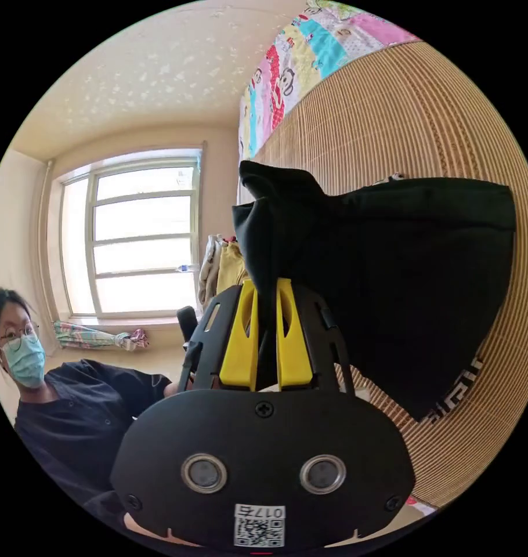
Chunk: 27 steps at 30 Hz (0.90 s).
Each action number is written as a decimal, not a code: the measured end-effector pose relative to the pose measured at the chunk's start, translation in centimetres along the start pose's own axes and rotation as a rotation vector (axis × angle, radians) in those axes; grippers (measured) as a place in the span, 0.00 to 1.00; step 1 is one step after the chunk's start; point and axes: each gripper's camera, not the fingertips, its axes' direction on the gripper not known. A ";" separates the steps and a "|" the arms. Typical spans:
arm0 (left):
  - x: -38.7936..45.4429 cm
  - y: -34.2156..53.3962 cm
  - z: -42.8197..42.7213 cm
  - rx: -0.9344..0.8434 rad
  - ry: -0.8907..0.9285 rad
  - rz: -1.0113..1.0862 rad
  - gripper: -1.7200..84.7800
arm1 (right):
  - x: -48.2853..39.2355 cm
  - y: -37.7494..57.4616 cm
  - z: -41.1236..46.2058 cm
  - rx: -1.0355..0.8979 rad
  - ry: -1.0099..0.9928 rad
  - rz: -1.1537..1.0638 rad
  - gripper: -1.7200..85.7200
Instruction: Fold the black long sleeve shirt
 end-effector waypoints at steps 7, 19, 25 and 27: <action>-1.9 -6.3 9.3 -0.135 -0.036 -0.062 0.17 | 17.7 7.7 -6.5 0.161 0.069 0.113 0.08; -6.1 -11.5 18.4 -0.326 -0.039 -0.243 0.13 | 32.1 20.2 -4.4 0.313 -0.114 0.311 0.16; -3.6 -11.9 18.1 -0.276 0.216 -0.307 0.07 | 39.6 26.9 1.7 0.479 -0.468 0.467 0.23; -1.4 -11.6 18.5 -0.277 0.295 -0.291 0.07 | 41.6 27.2 4.0 0.491 -0.543 0.488 0.25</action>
